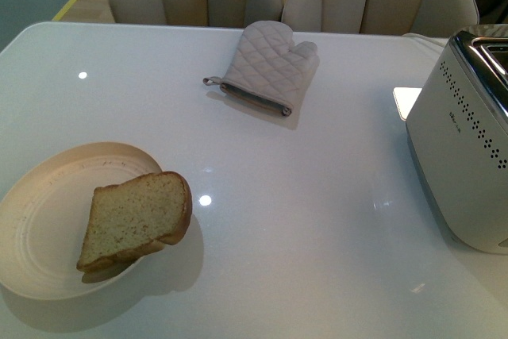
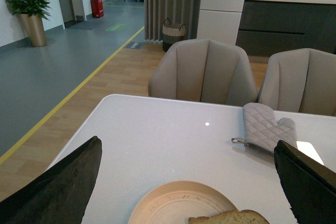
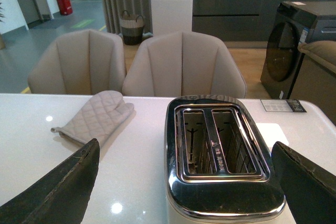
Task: Put bread into toaster
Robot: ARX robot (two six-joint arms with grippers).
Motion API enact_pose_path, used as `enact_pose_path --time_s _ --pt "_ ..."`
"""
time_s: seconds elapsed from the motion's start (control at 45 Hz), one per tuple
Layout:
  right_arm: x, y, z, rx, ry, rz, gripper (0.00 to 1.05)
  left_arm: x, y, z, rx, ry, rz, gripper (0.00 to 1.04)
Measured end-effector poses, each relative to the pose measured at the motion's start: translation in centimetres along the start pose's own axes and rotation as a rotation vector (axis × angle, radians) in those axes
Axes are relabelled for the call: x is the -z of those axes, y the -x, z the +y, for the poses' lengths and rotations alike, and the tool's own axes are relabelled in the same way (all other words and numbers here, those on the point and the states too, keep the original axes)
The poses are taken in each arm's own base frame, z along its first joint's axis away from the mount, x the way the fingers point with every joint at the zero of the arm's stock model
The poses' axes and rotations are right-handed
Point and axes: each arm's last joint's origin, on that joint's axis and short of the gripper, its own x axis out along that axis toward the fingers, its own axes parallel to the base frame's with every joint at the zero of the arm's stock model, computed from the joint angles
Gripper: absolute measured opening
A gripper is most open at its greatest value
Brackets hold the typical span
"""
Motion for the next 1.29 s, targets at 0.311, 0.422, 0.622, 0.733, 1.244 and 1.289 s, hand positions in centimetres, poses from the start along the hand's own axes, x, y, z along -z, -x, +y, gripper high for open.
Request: enact_pose_path --time_s 0.311,0.422,0.622,0.733,1.244,1.289 --pt "0.0 0.0 0.0 0.0 0.0 0.0 0.96 0.0 0.0 0.0 0.0 0.0 0.0 0.98" --pt "0.0 0.0 0.0 0.0 0.0 0.0 0.96 0.0 0.0 0.0 0.0 0.0 0.0 0.98" --pt "0.0 0.0 0.0 0.0 0.0 0.0 0.96 -1.0 -1.9 -0.3 0.062 0.267 0.555 0.98" --pt "0.0 0.0 0.0 0.0 0.0 0.0 0.96 -2.2 -5.9 0.0 0.069 0.299 0.557 0.98" --pt "0.0 0.0 0.0 0.0 0.0 0.0 0.96 11.5 -19.3 7.0 -0.168 0.264 0.863 0.98" --pt "0.0 0.0 0.0 0.0 0.0 0.0 0.96 12.6 -19.5 7.3 -0.171 0.26 0.882 0.98"
